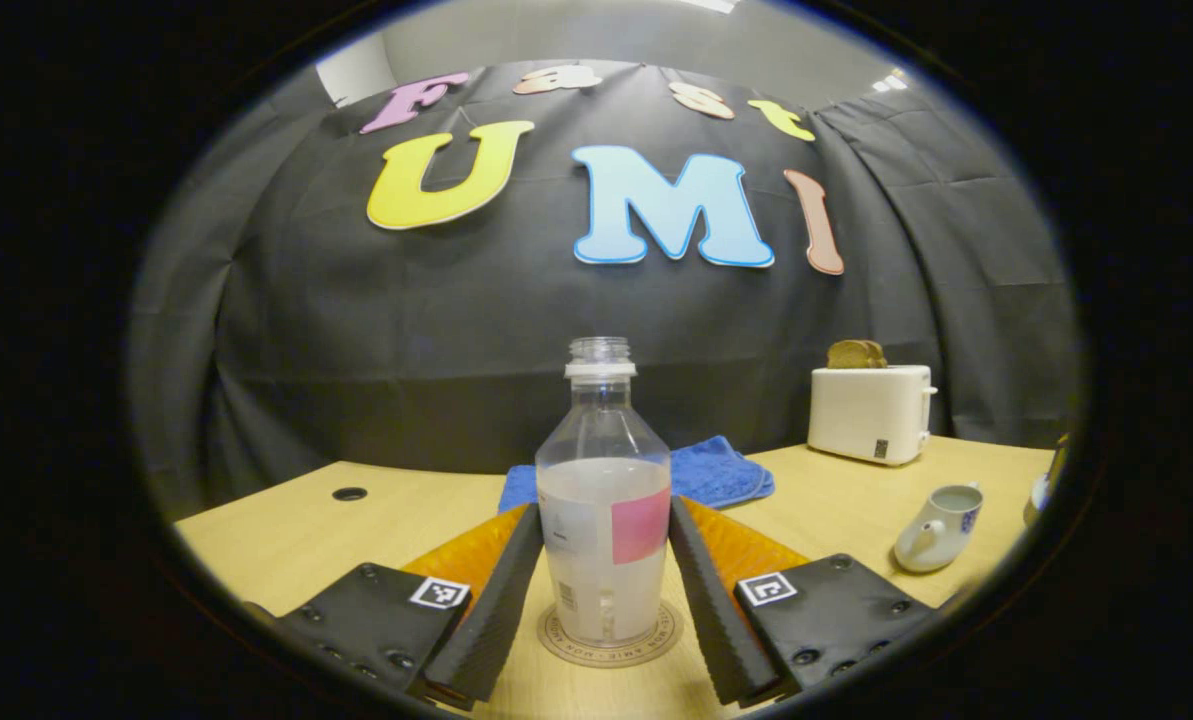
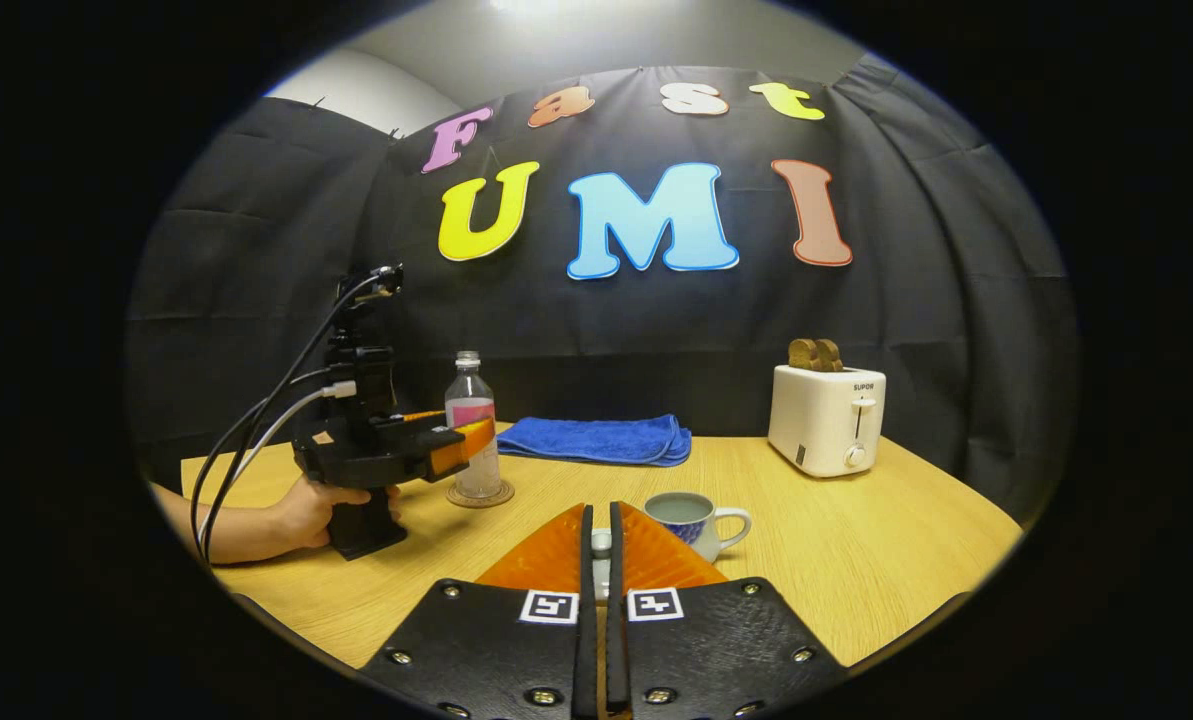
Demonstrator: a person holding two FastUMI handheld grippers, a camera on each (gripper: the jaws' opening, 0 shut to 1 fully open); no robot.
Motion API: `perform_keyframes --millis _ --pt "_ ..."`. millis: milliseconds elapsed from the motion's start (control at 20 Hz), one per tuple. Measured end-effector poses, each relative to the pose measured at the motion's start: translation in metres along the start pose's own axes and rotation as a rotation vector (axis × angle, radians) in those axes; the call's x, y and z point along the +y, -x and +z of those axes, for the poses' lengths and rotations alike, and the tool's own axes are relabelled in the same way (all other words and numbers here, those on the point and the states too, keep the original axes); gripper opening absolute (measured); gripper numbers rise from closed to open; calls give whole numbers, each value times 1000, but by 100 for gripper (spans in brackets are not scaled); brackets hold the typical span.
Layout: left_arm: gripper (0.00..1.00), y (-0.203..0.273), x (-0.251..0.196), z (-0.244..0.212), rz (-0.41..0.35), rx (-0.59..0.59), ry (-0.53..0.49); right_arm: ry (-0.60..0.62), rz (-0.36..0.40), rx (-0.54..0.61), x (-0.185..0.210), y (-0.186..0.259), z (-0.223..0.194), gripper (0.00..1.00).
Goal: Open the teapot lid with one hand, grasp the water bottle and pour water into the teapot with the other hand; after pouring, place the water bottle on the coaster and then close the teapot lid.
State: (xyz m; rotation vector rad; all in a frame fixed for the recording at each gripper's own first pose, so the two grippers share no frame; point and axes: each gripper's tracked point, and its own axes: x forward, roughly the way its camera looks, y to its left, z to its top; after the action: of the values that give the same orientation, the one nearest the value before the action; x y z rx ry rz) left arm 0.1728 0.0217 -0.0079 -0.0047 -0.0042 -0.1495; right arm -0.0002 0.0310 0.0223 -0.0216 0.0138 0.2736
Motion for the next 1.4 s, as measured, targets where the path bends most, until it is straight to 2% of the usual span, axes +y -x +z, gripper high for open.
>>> perform_keyframes --millis 100,350,550,750,950,1350,1400 --pt "99 1 0 0 5 0 0 15 -26 -45 -9 -10 14 4" --pt "100 7 4 0 35 5 -1 52 -113 -75 -38 -61 18 4" --pt "100 20 11 10 51 -14 24 55 -119 -14 -43 -85 -3 4" --pt "100 41 14 33 62 -61 57 21 -161 -16 -59 -91 -2 4" --pt "100 75 13 54 80 -107 37 19 -147 27 -54 -99 -15 4" --pt "100 94 4 65 74 -132 50 -2 -162 41 -57 -99 -22 4" --pt "100 96 5 65 76 -128 54 -13 -161 76 -56 -98 -29 7"
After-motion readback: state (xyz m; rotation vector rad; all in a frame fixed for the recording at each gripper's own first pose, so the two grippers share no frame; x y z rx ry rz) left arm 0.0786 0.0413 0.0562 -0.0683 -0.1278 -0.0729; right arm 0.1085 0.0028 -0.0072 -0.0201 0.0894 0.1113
